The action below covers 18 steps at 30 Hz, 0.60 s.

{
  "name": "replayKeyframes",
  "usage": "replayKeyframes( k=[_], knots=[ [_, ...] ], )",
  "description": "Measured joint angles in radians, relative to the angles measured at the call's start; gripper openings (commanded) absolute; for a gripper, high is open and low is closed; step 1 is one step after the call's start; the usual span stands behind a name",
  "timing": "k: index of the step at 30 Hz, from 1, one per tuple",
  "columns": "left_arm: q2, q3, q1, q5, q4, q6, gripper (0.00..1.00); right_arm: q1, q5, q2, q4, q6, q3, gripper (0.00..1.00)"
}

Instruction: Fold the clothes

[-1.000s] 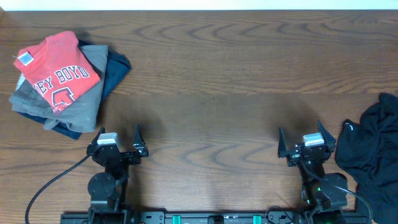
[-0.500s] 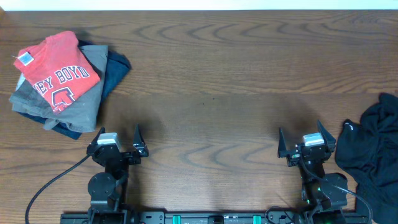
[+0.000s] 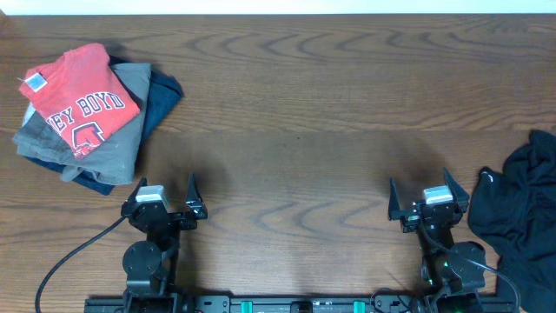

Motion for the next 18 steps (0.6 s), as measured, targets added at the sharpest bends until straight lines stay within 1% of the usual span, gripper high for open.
replayKeyframes(
  k=[18],
  knots=[
    [0.0,0.0,0.0,0.0,0.0,0.0,0.98,0.0,0.0,0.0,0.0,0.0,0.0,0.99]
  ],
)
